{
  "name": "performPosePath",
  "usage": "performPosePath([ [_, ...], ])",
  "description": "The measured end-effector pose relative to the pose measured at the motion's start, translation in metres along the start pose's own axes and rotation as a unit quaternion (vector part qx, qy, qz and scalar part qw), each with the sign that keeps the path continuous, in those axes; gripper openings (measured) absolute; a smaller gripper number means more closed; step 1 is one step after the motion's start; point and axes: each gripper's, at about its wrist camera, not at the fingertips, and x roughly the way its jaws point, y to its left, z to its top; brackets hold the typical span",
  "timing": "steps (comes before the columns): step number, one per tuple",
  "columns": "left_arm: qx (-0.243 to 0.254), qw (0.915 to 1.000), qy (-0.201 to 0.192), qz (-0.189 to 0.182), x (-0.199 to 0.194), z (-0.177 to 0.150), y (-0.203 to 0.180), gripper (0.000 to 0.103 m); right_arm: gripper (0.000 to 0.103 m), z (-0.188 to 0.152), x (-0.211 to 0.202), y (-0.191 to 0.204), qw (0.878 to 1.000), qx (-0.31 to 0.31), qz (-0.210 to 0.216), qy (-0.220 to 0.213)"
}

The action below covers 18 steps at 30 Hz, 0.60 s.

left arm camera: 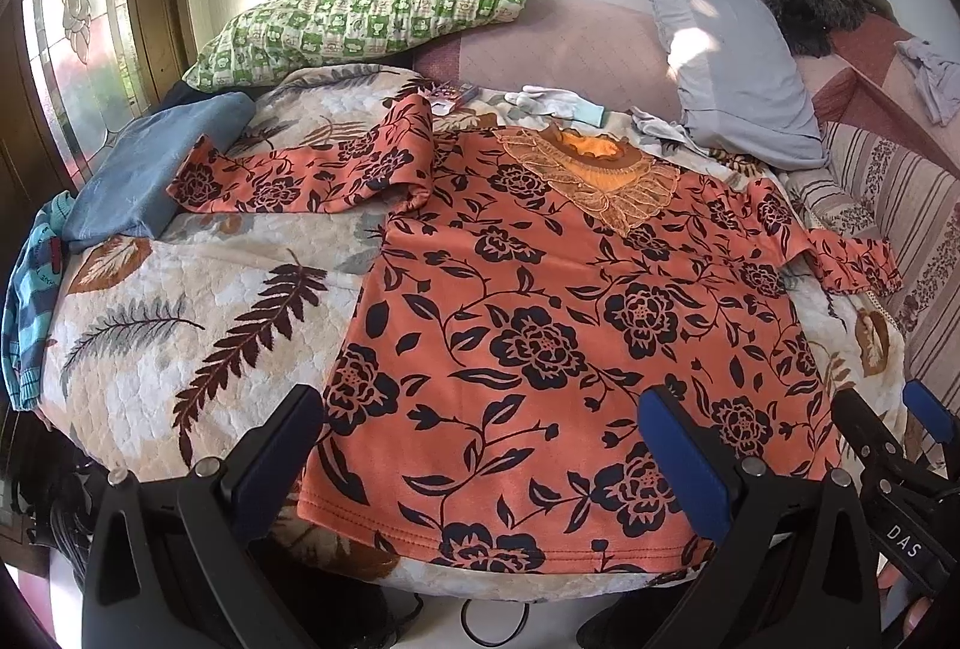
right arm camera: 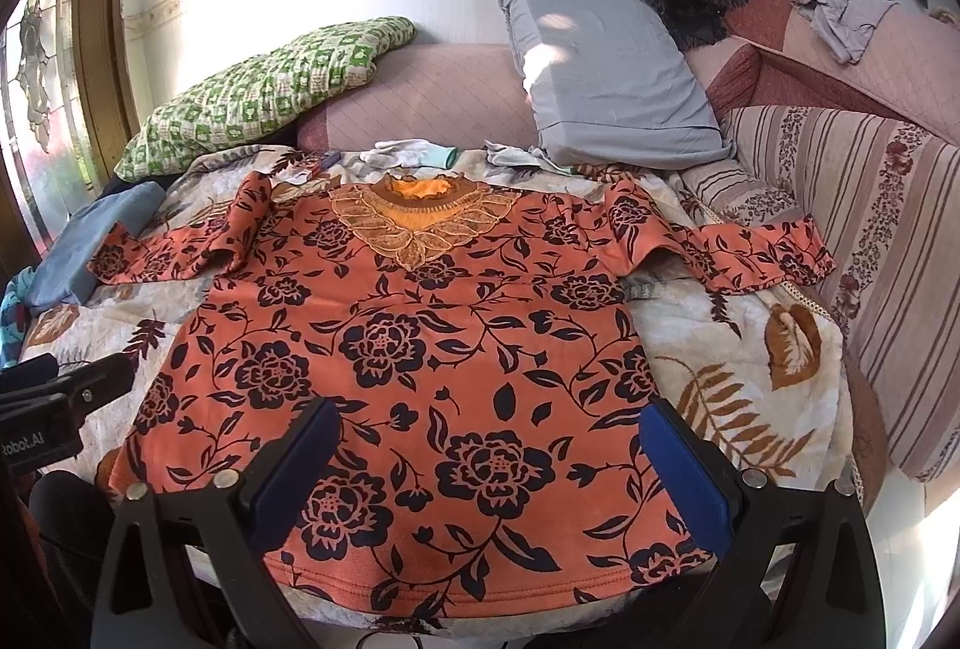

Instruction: Fold small clothes

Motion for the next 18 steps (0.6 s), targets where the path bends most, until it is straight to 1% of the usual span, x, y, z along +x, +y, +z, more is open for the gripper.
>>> performPosePath([
  [3, -0.004, 1.0, 0.008, 0.003, 0.005, -0.002, 0.009, 0.103, 0.101, -0.001, 0.003, -0.004, 1.0, 0.002, 0.0, 0.005],
  [5, -0.02, 0.9995, 0.024, -0.005, 0.012, -0.005, 0.023, 0.103, 0.101, -0.002, 0.008, -0.011, 1.0, -0.001, 0.003, 0.012],
  [6, -0.037, 0.9985, 0.038, -0.013, 0.017, -0.007, 0.033, 0.103, 0.101, -0.002, 0.013, -0.019, 1.0, 0.001, 0.01, 0.023],
  [8, -0.087, 0.993, 0.074, -0.028, 0.03, -0.013, 0.059, 0.103, 0.101, -0.004, 0.029, -0.043, 0.997, 0.02, 0.044, 0.068],
  [10, -0.142, 0.9833, 0.11, -0.027, 0.045, -0.024, 0.085, 0.103, 0.101, -0.011, 0.051, -0.077, 0.987, 0.059, 0.069, 0.131],
  [11, -0.163, 0.9792, 0.118, -0.024, 0.05, -0.029, 0.095, 0.103, 0.101, -0.016, 0.06, -0.095, 0.981, 0.085, 0.073, 0.159],
  [12, -0.18, 0.976, 0.121, -0.022, 0.055, -0.034, 0.103, 0.103, 0.101, -0.023, 0.068, -0.113, 0.975, 0.111, 0.078, 0.177],
  [15, -0.189, 0.972, 0.14, -0.007, 0.07, -0.043, 0.115, 0.103, 0.101, -0.044, 0.087, -0.153, 0.955, 0.176, 0.089, 0.221],
  [17, -0.19, 0.9691, 0.157, -0.013, 0.081, -0.049, 0.117, 0.103, 0.101, -0.054, 0.099, -0.167, 0.945, 0.203, 0.105, 0.235],
  [18, -0.188, 0.9678, 0.166, -0.019, 0.086, -0.051, 0.117, 0.103, 0.101, -0.058, 0.104, -0.17, 0.941, 0.213, 0.106, 0.242],
])
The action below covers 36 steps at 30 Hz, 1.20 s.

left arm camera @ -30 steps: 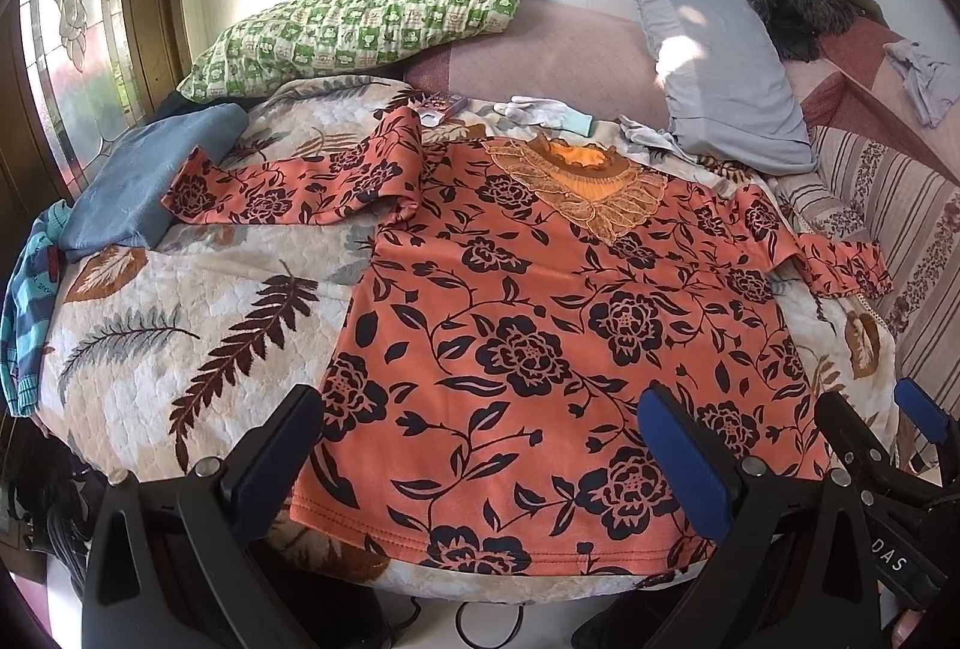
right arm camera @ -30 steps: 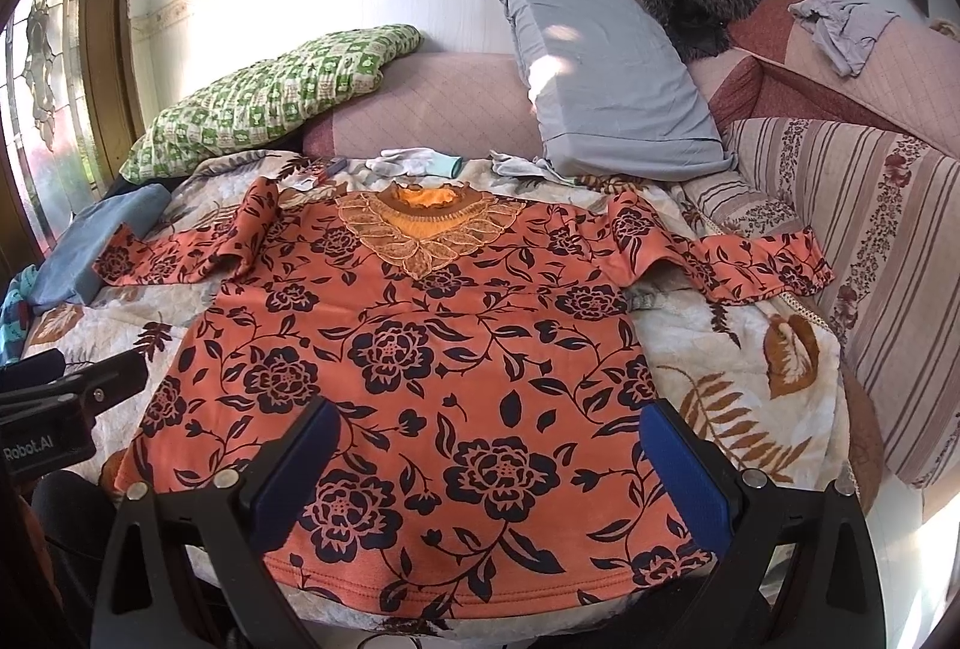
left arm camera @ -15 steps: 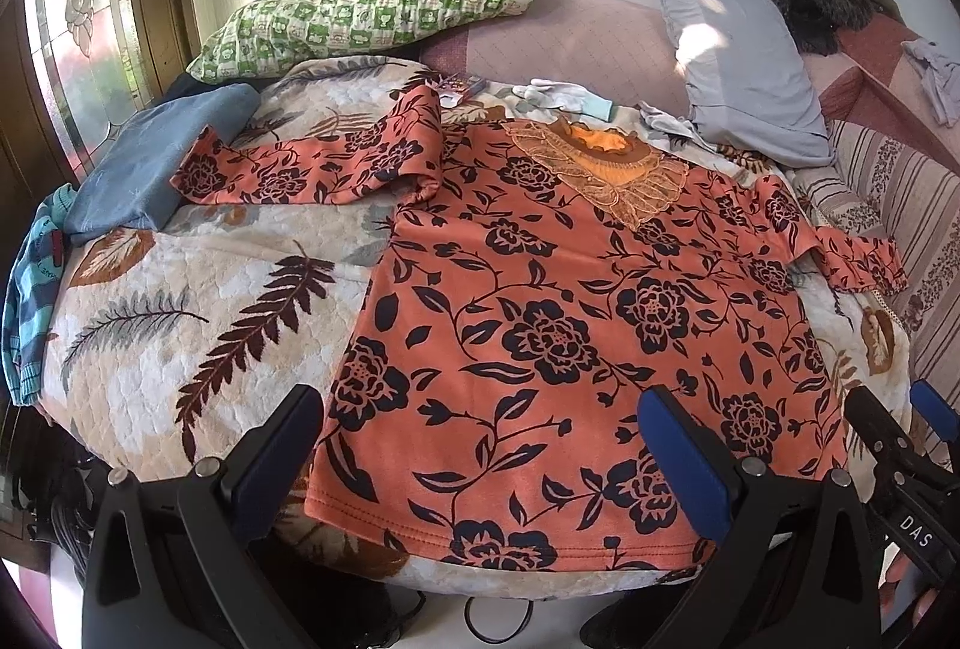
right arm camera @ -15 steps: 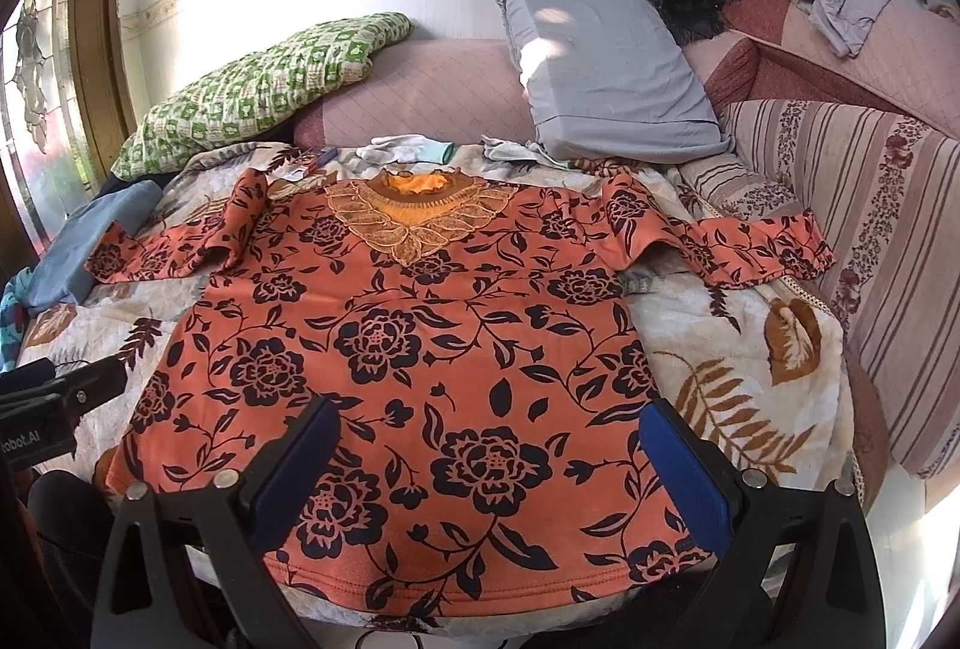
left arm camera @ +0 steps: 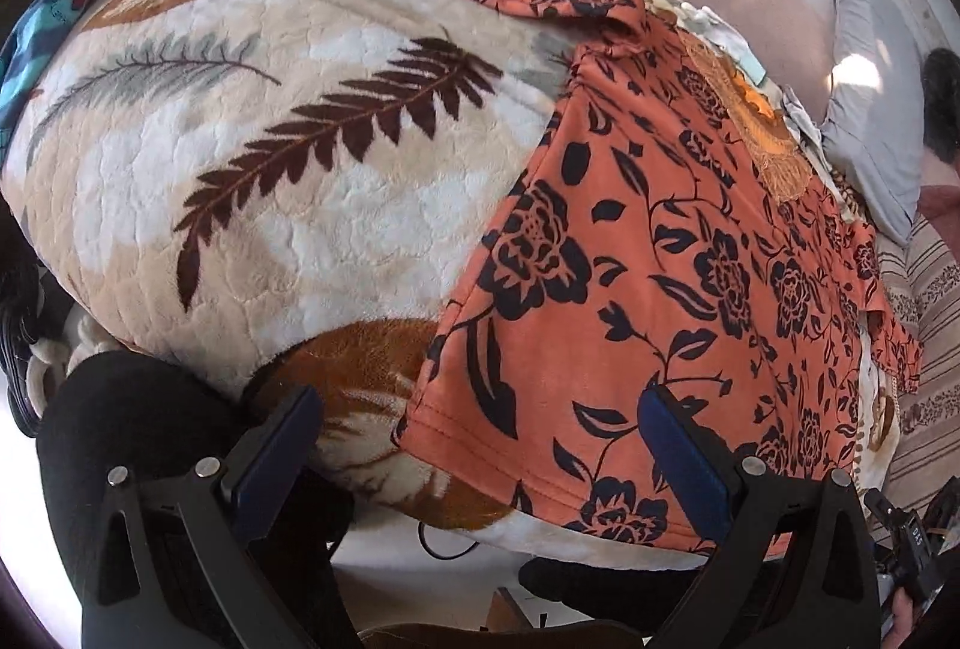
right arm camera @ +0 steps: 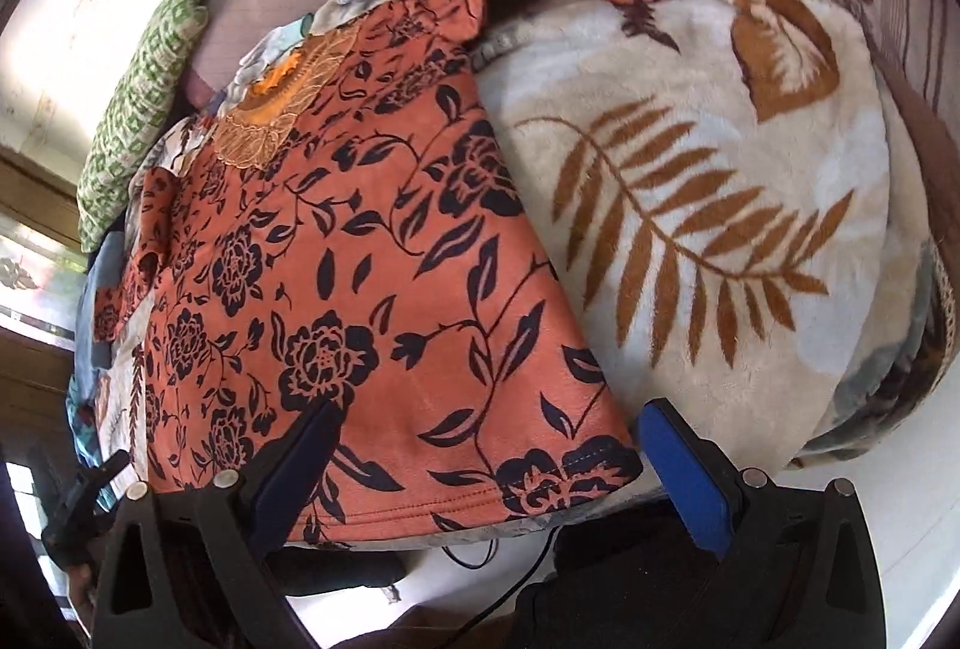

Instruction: Fold small clothes

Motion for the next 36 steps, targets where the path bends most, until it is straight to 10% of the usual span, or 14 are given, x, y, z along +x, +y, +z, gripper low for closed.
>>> performPosePath([
  [4, 0.019, 0.9995, 0.024, -0.011, 0.013, -0.008, -0.004, 0.091, 0.098, 0.003, 0.021, -0.005, 0.999, -0.008, -0.039, 0.016],
  [6, 0.021, 0.9991, 0.032, -0.017, 0.016, -0.01, -0.005, 0.078, 0.079, 0.002, 0.031, -0.007, 0.998, -0.014, -0.047, 0.026],
  [8, 0.027, 0.9988, 0.04, -0.011, 0.019, -0.012, -0.006, 0.06, 0.036, -0.001, 0.035, -0.01, 0.997, -0.013, -0.069, 0.029],
  [13, 0.044, 0.9978, 0.044, 0.023, 0.021, -0.014, -0.004, 0.011, 0.009, -0.003, 0.027, -0.014, 0.998, -0.031, -0.051, 0.033],
  [23, 0.04, 0.9991, 0.009, 0.005, -0.048, -0.036, 0.01, 0.008, 0.005, -0.021, -0.012, 0.015, 0.989, -0.121, -0.08, 0.026],
  [29, -0.002, 0.996, 0.081, 0.039, -0.013, -0.044, 0.042, 0.001, 0.01, -0.024, 0.008, -0.01, 0.991, -0.083, -0.08, 0.073],
  [32, 0.006, 0.9987, 0.035, 0.036, -0.032, -0.036, 0.04, 0.004, 0.015, -0.011, 0.004, -0.02, 0.996, -0.045, -0.044, 0.067],
  [34, 0.024, 0.9991, -0.017, 0.032, -0.054, -0.026, 0.029, 0.027, 0.021, 0.0, -0.014, -0.025, 0.999, -0.031, -0.019, 0.032],
  [36, 0.039, 0.9963, -0.076, 0.012, -0.075, -0.015, 0.014, 0.057, 0.053, 0.019, -0.037, -0.037, 1.0, 0.008, 0.021, -0.013],
])
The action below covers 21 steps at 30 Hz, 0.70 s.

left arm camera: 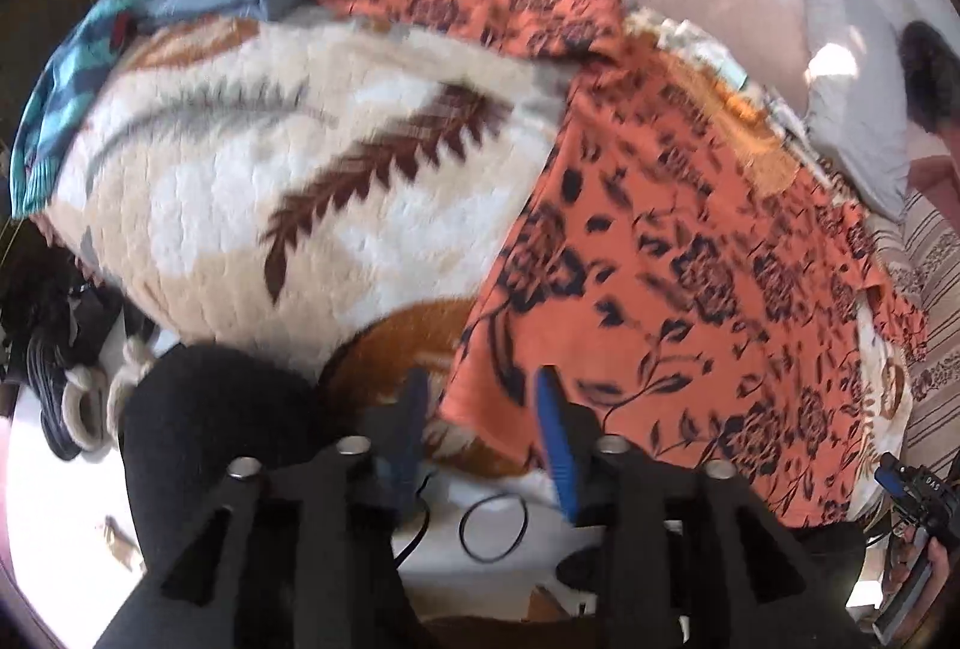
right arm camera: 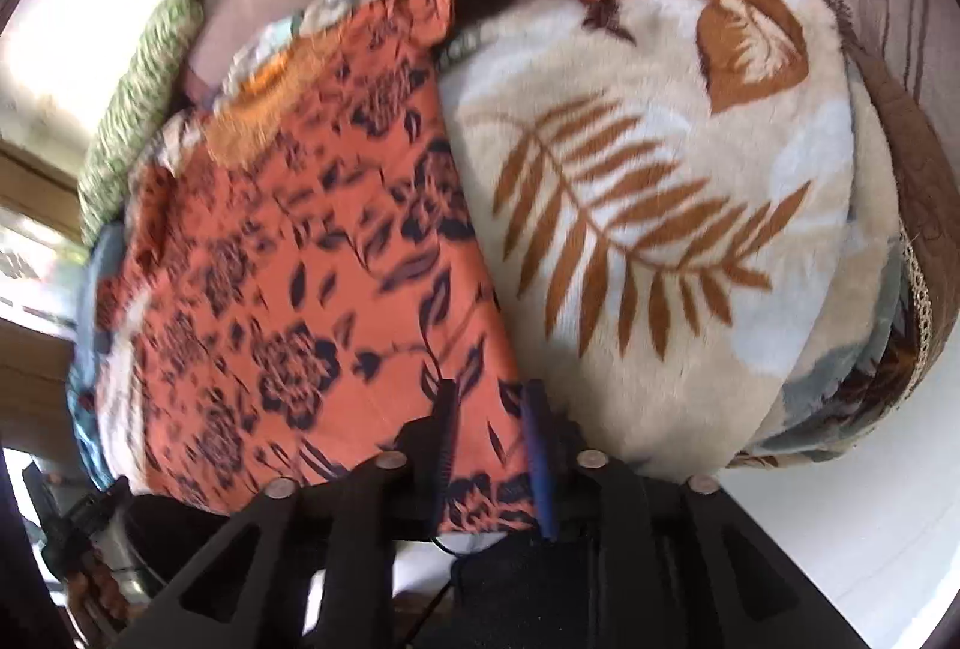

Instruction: Fold small clothes

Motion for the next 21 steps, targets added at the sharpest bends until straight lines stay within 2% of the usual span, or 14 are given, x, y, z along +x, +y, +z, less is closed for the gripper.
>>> performPosePath([
  [1, 0.009, 0.9994, -0.03, -0.012, -0.007, 0.007, -0.008, 0.069, 0.077, 0.013, -0.01, -0.007, 0.999, 0.021, 0.015, -0.023],
  [3, 0.037, 0.9967, -0.063, -0.034, -0.009, 0.023, -0.033, 0.072, 0.077, 0.04, -0.028, -0.02, 0.994, 0.062, 0.044, -0.078],
  [5, 0.071, 0.9935, -0.07, -0.055, -0.001, 0.036, -0.057, 0.072, 0.077, 0.075, -0.039, -0.036, 0.985, 0.102, 0.069, -0.124],
  [8, 0.108, 0.9897, -0.065, -0.068, 0.022, 0.042, -0.093, 0.072, 0.077, 0.131, -0.043, -0.064, 0.963, 0.178, 0.071, -0.191],
  [9, 0.117, 0.9893, -0.055, -0.068, 0.032, 0.045, -0.1, 0.072, 0.077, 0.148, -0.047, -0.073, 0.956, 0.192, 0.057, -0.213],
  [12, 0.118, 0.9904, -0.028, -0.067, 0.055, 0.036, -0.112, 0.072, 0.077, 0.191, -0.047, -0.1, 0.942, 0.209, -0.033, -0.261],
  [16, 0.109, 0.992, 0.001, -0.063, 0.082, 0.027, -0.107, 0.072, 0.072, 0.23, -0.024, -0.135, 0.935, 0.222, -0.109, -0.254],
  [21, 0.106, 0.9929, 0.014, -0.053, 0.101, 0.035, -0.105, 0.072, 0.061, 0.267, 0.01, -0.16, 0.926, 0.247, -0.157, -0.24],
])
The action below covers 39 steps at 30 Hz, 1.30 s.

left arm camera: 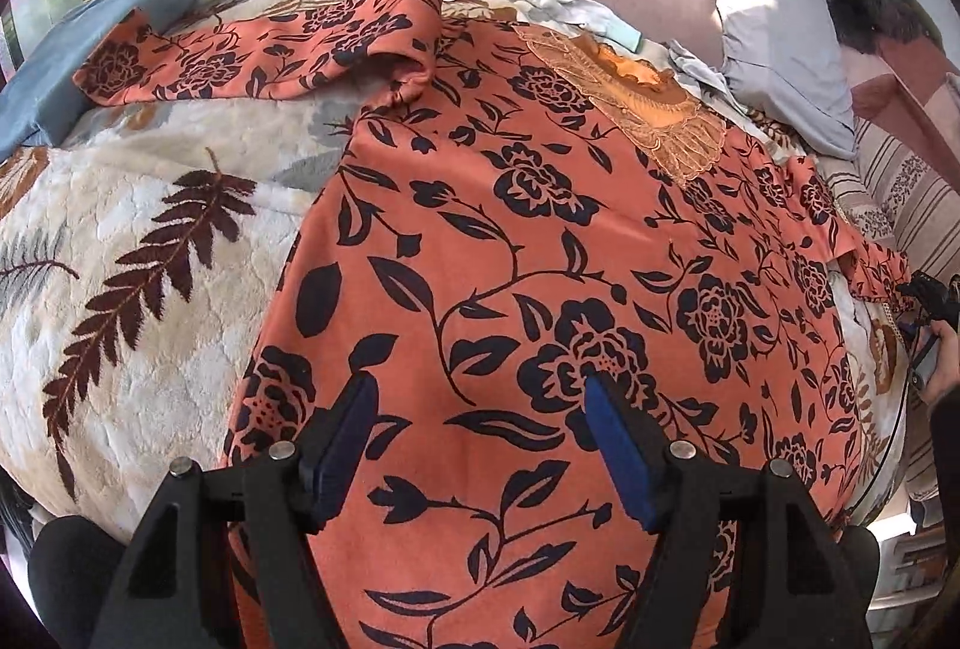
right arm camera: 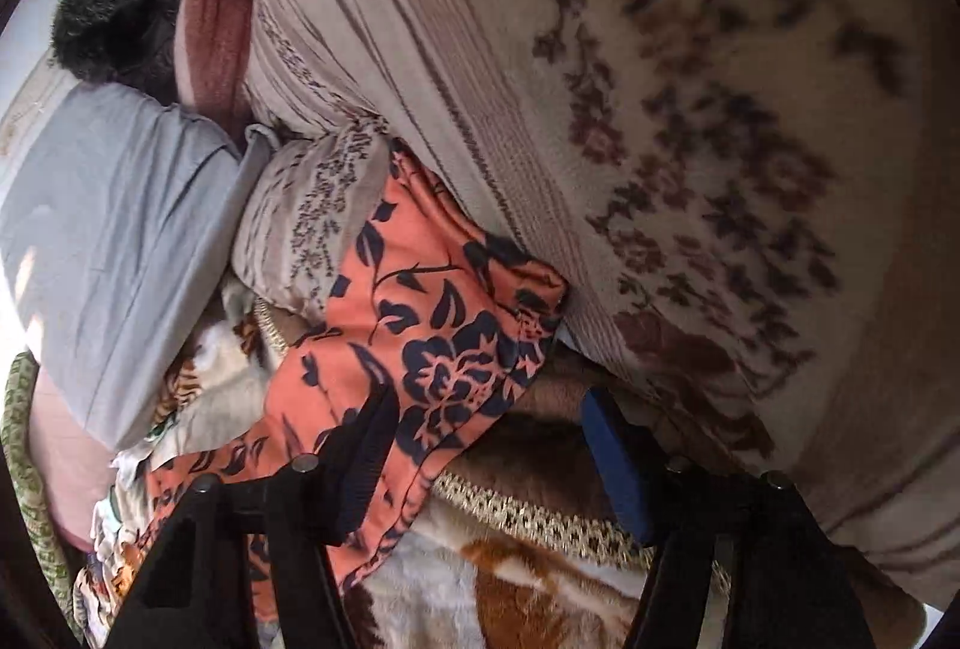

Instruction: Fold small clothes

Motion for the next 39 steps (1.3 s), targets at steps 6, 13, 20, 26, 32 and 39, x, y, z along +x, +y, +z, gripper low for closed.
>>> performPosePath([
  [6, 0.004, 1.0, -0.002, 0.009, 0.006, 0.007, 0.009, 0.072, 0.008, 0.014, 0.03, 0.016, 0.999, -0.013, -0.052, 0.0],
  [13, -0.026, 0.9994, -0.02, -0.01, 0.002, 0.015, 0.034, 0.072, 0.007, 0.013, -0.049, 0.104, 0.99, -0.102, 0.067, -0.068],
  [20, -0.059, 0.997, -0.041, -0.03, -0.016, 0.008, 0.06, 0.072, 0.006, -0.101, -0.16, 0.277, 0.927, -0.264, 0.253, -0.078],
  [26, -0.086, 0.9948, -0.051, -0.02, -0.029, 0.001, 0.088, 0.072, 0.008, -0.268, -0.138, 0.369, 0.891, -0.312, 0.327, 0.038],
  [32, -0.092, 0.9946, -0.048, -0.003, -0.031, -0.001, 0.1, 0.073, 0.065, -0.414, -0.057, 0.389, 0.843, -0.402, 0.284, 0.218],
  [39, -0.086, 0.9952, -0.043, -0.02, -0.019, 0.012, 0.083, 0.075, 0.074, -0.343, -0.094, 0.326, 0.862, -0.345, 0.32, 0.187],
])
